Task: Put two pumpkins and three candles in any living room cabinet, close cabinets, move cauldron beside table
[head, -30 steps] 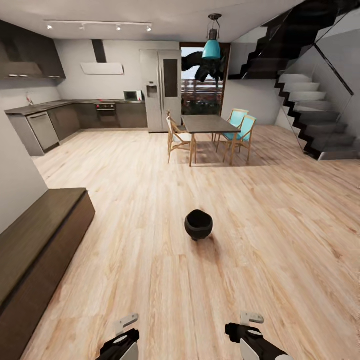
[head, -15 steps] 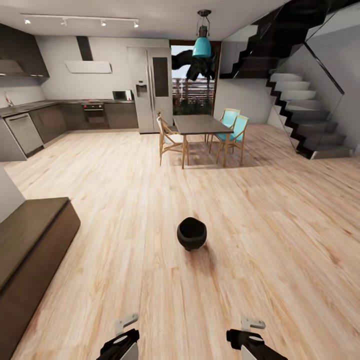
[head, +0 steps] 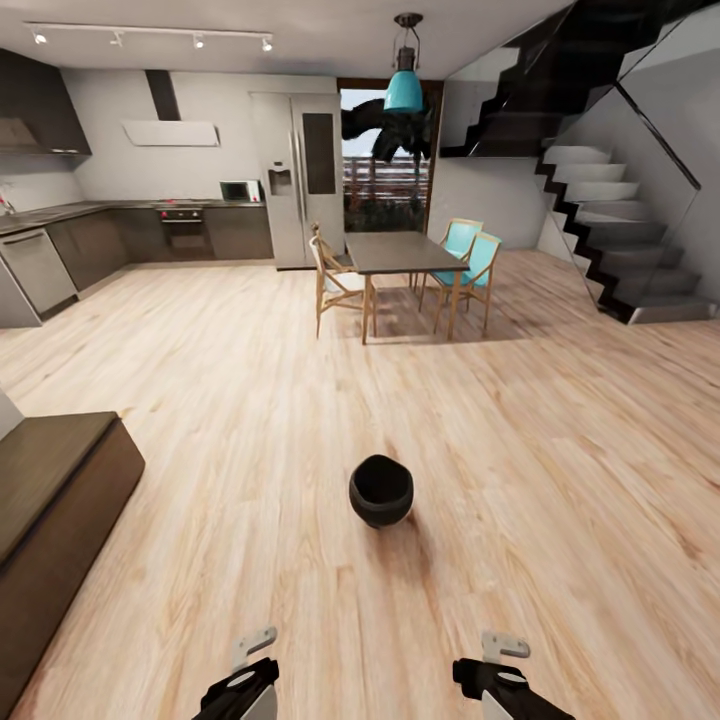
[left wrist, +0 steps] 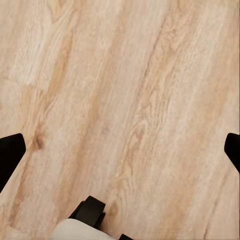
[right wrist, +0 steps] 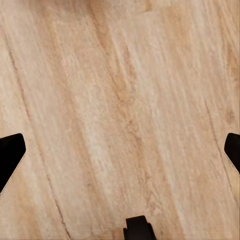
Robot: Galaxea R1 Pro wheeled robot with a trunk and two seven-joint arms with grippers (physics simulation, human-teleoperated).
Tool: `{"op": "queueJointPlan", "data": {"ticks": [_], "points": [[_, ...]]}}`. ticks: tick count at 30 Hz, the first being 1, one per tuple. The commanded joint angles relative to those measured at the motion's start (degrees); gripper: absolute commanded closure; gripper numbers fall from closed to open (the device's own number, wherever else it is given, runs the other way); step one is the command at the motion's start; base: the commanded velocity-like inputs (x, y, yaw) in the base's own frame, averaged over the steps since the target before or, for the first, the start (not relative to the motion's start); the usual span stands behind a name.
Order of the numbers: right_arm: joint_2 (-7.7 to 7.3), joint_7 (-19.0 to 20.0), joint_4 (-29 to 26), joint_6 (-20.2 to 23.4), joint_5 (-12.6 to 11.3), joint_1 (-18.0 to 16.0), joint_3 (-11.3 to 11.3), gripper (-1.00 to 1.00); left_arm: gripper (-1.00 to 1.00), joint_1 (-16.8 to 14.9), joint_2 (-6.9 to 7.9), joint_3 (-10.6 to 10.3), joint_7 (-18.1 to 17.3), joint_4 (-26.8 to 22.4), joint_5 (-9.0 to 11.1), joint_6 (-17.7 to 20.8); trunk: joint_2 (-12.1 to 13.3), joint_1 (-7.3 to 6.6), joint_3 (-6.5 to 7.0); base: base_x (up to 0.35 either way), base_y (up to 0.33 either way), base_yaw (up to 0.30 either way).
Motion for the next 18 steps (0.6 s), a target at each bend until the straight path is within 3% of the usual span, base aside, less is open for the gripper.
{"op": "queueJointPlan", "data": {"ticks": [1,14,18], "points": [[-0.01,-0.3,-0.1,0.1,-0.5,0.0,0.5,-1.00,-1.00,0.0,0.03,-0.5,0.3,0.0,0.5,-0.1,0.0,0.03,-0.05,0.344,-0.086,0.000],[0.07,-0.3,-0.1,0.1,-0.3,0.0,0.6,-1.00,-1.00,0.0,-0.16,-0.5,0.3,0.0,0.6,-0.1,0.0,0.03,-0.05,0.343,-0.017,0.000],[0.08,-0.1,-0.6,0.2,-0.3,0.0,0.6,-1.00,-1.00,0.0,-0.82,-0.4,0.4,-0.2,0.6,0.2,0.0,0.03,-0.05,0.165,0.000,0.000]]}}
